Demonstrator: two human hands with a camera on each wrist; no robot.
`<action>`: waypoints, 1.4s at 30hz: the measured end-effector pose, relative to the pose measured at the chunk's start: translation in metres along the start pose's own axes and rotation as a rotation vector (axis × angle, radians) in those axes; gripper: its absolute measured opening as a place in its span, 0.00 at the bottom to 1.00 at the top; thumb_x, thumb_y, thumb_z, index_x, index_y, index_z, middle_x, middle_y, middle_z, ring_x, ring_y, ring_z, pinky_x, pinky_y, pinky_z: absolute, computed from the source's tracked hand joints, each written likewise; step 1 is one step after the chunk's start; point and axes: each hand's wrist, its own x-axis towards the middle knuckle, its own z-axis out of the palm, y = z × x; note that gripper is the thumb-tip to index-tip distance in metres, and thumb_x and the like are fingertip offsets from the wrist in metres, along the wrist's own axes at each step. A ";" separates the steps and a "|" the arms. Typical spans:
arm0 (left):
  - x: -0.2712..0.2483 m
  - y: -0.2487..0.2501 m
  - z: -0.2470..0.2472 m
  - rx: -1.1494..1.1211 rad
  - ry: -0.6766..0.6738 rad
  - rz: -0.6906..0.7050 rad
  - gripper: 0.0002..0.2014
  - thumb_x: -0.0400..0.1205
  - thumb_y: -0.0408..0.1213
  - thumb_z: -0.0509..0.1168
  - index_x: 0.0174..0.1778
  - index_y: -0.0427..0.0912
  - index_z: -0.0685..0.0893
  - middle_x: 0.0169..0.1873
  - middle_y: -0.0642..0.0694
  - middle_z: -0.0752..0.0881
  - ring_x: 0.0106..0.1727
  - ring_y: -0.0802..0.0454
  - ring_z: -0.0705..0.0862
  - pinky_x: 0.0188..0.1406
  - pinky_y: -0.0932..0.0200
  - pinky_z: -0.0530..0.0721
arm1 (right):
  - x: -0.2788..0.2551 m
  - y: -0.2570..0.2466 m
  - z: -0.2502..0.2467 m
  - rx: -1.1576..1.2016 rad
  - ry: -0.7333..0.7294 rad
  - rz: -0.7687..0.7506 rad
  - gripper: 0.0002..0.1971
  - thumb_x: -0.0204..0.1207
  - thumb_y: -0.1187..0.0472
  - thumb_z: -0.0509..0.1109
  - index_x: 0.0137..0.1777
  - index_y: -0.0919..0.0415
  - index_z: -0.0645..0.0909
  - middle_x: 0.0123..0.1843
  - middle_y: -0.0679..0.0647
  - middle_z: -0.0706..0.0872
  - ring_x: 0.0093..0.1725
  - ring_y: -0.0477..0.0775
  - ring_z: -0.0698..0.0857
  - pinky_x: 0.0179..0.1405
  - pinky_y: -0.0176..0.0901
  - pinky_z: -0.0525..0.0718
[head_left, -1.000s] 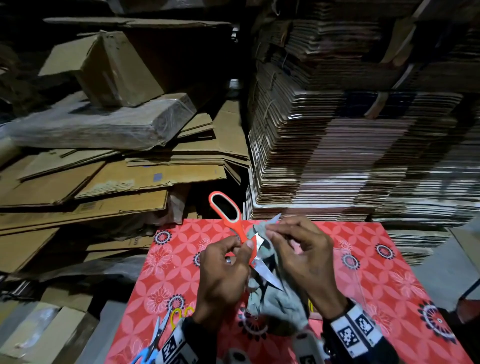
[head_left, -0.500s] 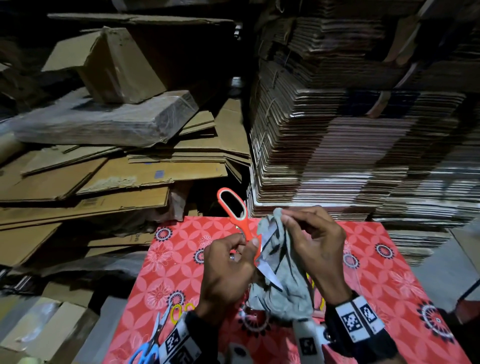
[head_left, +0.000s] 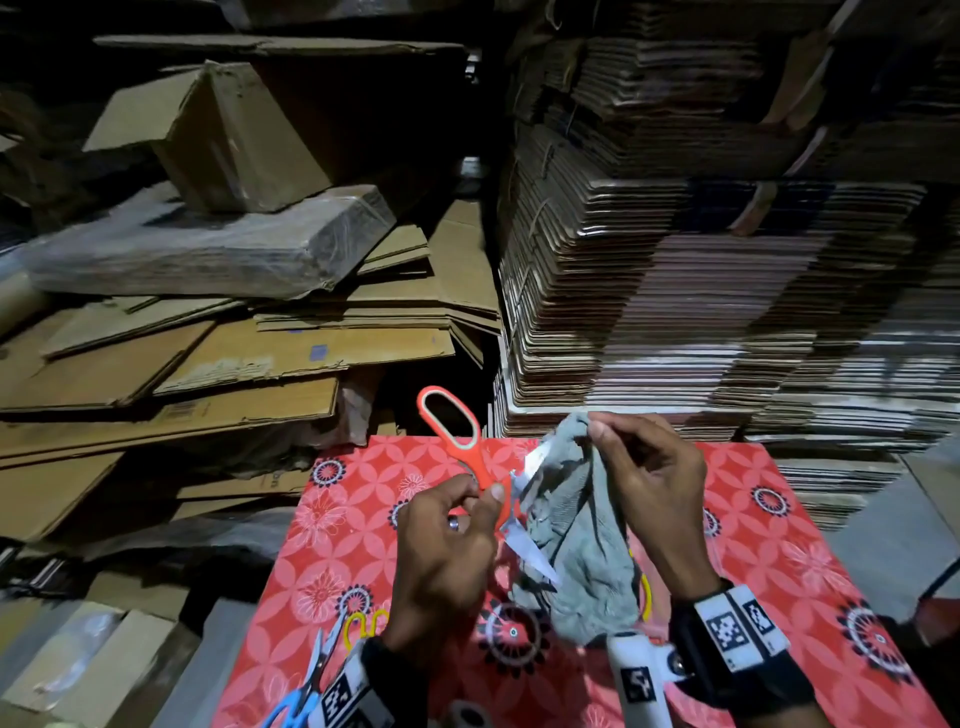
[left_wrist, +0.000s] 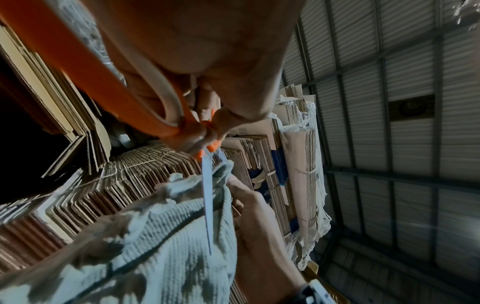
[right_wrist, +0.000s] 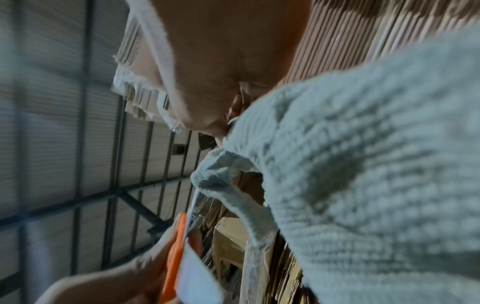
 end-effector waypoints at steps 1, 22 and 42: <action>0.001 -0.001 -0.002 -0.032 0.023 -0.016 0.23 0.89 0.36 0.69 0.31 0.33 0.68 0.21 0.43 0.68 0.21 0.52 0.66 0.20 0.60 0.64 | 0.000 0.001 -0.003 0.035 0.001 0.017 0.06 0.79 0.63 0.80 0.53 0.53 0.94 0.49 0.57 0.92 0.50 0.56 0.92 0.51 0.43 0.88; 0.016 -0.002 -0.001 -0.077 0.090 0.119 0.17 0.90 0.36 0.67 0.35 0.34 0.79 0.19 0.33 0.79 0.18 0.46 0.77 0.20 0.54 0.73 | -0.004 -0.037 0.028 -0.054 -0.044 -0.295 0.11 0.68 0.58 0.89 0.48 0.58 0.94 0.48 0.50 0.88 0.49 0.53 0.90 0.44 0.53 0.89; 0.010 -0.014 0.005 -0.005 0.133 0.165 0.22 0.84 0.52 0.70 0.31 0.40 0.78 0.19 0.37 0.74 0.20 0.38 0.74 0.21 0.36 0.81 | -0.011 -0.037 0.034 -0.203 -0.022 -0.428 0.06 0.79 0.70 0.80 0.55 0.66 0.94 0.47 0.56 0.87 0.45 0.52 0.88 0.44 0.43 0.87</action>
